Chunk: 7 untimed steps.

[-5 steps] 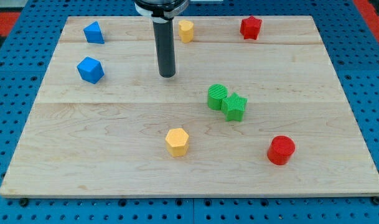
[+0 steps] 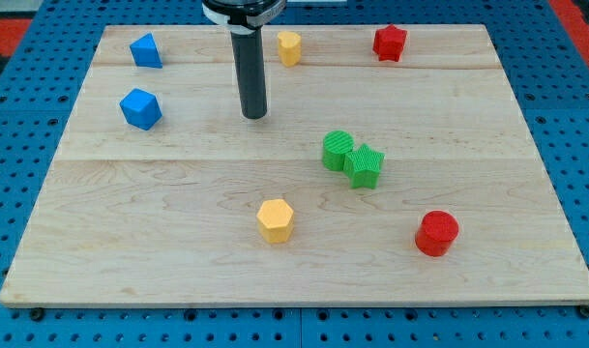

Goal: Move the green circle parallel to the hexagon

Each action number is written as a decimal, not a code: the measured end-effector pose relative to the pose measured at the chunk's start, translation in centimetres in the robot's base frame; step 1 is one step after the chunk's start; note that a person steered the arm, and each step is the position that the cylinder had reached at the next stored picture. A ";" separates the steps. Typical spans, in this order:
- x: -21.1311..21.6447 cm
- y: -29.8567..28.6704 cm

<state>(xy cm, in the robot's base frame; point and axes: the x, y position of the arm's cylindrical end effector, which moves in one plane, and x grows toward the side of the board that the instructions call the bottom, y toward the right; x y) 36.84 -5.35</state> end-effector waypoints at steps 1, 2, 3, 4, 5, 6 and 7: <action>0.0 0.4; -0.1 4.2; -0.6 8.7; -0.2 11.8; 1.4 13.2; 5.0 9.9; 6.6 7.2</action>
<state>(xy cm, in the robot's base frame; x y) 43.44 1.81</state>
